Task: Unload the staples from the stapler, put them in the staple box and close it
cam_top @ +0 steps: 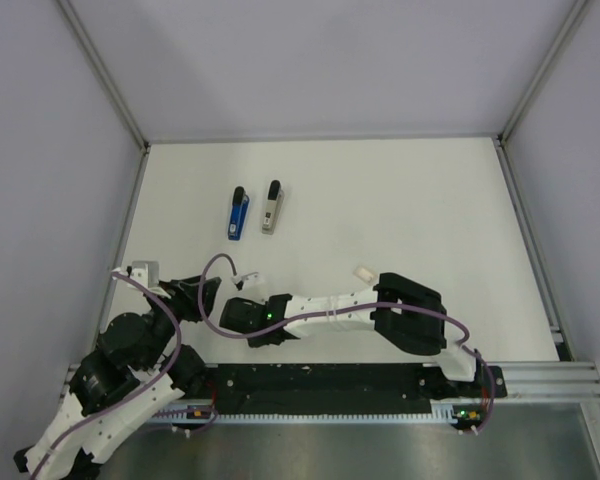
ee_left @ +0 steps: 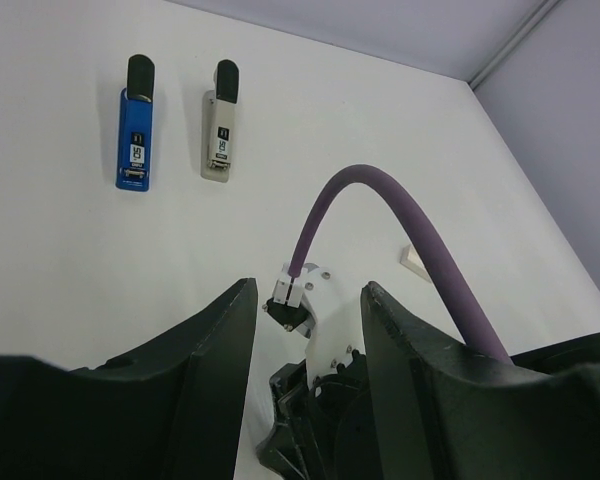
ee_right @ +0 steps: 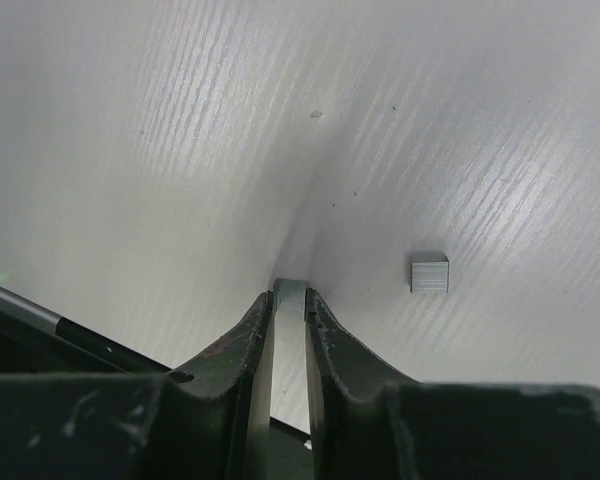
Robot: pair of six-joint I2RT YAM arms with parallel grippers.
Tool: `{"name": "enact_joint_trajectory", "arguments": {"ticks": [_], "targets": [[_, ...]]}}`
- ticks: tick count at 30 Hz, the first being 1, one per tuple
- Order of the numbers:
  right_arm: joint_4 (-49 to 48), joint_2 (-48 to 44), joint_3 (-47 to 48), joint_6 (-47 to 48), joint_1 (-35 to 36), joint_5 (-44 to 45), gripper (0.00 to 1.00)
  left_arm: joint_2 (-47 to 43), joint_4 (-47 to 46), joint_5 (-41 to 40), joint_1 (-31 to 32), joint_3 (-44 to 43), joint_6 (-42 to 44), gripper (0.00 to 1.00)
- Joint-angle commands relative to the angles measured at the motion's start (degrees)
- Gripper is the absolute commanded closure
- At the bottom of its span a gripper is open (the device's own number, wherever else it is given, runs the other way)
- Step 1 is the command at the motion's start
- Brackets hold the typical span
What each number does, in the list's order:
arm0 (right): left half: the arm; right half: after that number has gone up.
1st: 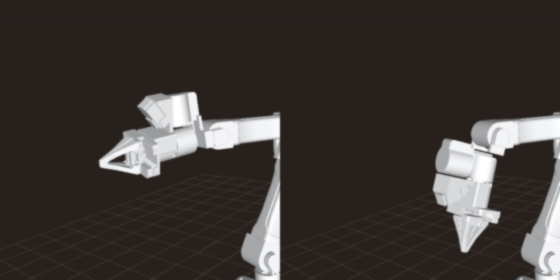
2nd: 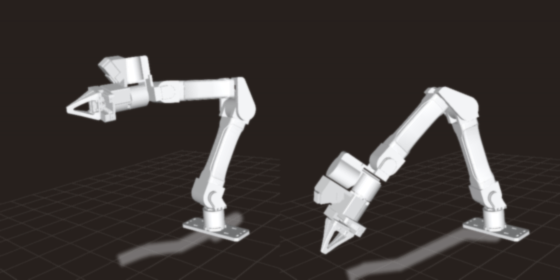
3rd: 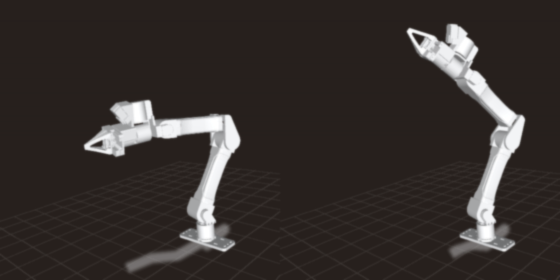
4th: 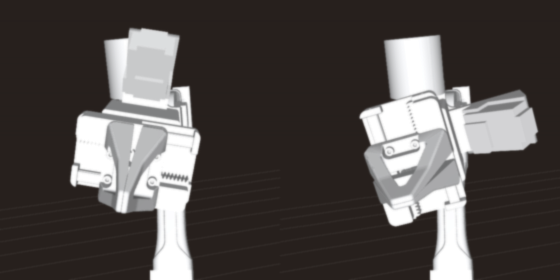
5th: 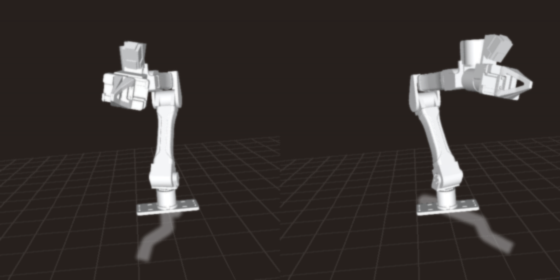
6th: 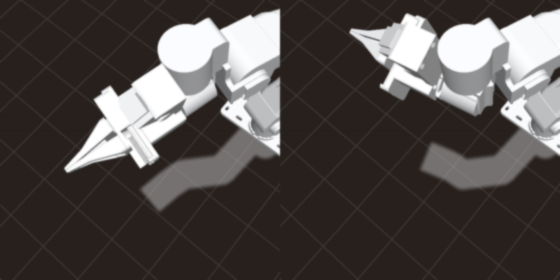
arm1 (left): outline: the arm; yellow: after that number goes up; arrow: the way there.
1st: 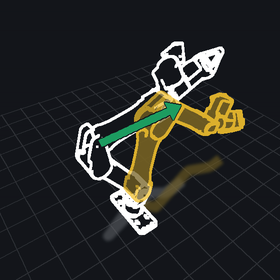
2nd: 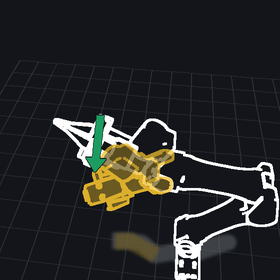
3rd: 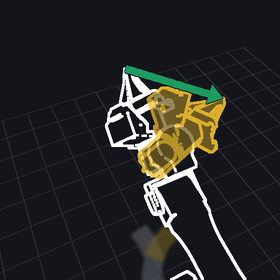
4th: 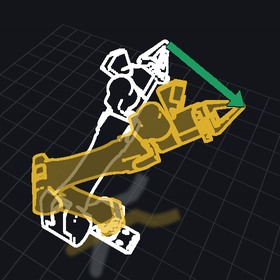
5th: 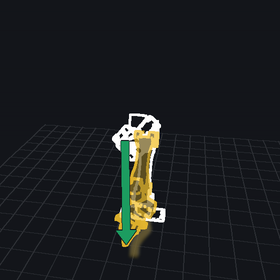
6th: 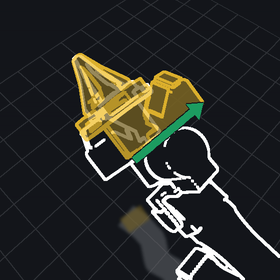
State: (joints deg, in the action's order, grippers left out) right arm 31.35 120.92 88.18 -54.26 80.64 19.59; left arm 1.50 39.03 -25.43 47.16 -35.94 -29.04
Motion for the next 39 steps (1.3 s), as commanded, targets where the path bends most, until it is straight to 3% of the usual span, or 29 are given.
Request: {"name": "enact_joint_trajectory", "arguments": {"ticks": [1,10,21,31,39], "targets": [[2.6,1.9,1.3,0.2,1.1,0.4,0.84,-0.5,-1.3,1.2,1.1,-0.1,-0.4,0.48],[2.6,0.1,1.0,0.6,1.0,1.8,0.89,-0.6,-0.9,0.3,2.0,-0.2,-0.8,0.48],[2.3,-13.0,-5.4,0.6,-1.9,5.2,0.89,-0.5,-1.1,0.0,2.2,0.0,-0.8,0.48],[-0.4,-28.6,-22.6,0.9,-15.3,8.5,0.89,-0.3,-1.7,0.5,2.2,0.3,-0.2,0.47],[-5.4,-32.2,-31.1,1.6,-26.7,8.7,0.88,1.2,-1.9,1.1,2.2,0.3,0.1,0.47]]}}
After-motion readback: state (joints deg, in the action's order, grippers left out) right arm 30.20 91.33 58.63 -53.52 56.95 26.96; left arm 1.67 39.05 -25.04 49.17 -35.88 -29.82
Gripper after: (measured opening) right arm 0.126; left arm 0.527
